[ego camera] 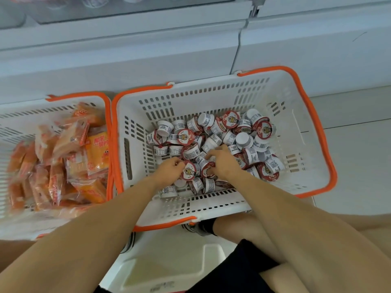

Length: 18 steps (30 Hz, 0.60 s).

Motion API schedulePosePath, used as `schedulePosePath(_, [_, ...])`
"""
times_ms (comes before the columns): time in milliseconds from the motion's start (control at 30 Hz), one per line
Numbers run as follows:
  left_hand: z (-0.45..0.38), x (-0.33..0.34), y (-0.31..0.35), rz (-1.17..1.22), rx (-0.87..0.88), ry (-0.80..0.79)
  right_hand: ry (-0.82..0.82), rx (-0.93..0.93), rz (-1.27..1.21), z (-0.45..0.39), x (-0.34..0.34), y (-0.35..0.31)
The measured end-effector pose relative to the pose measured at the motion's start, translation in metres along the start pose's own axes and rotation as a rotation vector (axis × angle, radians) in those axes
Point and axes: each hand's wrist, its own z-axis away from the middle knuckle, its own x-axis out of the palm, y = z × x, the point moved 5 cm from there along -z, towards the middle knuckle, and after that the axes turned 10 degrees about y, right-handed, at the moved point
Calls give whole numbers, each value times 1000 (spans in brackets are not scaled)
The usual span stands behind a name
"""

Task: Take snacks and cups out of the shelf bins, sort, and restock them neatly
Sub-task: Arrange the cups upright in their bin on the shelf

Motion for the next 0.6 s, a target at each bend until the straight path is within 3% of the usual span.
schedulePosePath(233, [-7,4,5,340,-206,51,36,40,-172,-1,-14,11])
schedulePosePath(367, [-14,1,11,579,-365,59,-35,111,-321,-7,-32,21])
schedulePosePath(600, [-31,13,15,448,-476,-6,-24,218,-412,-21,-66,38])
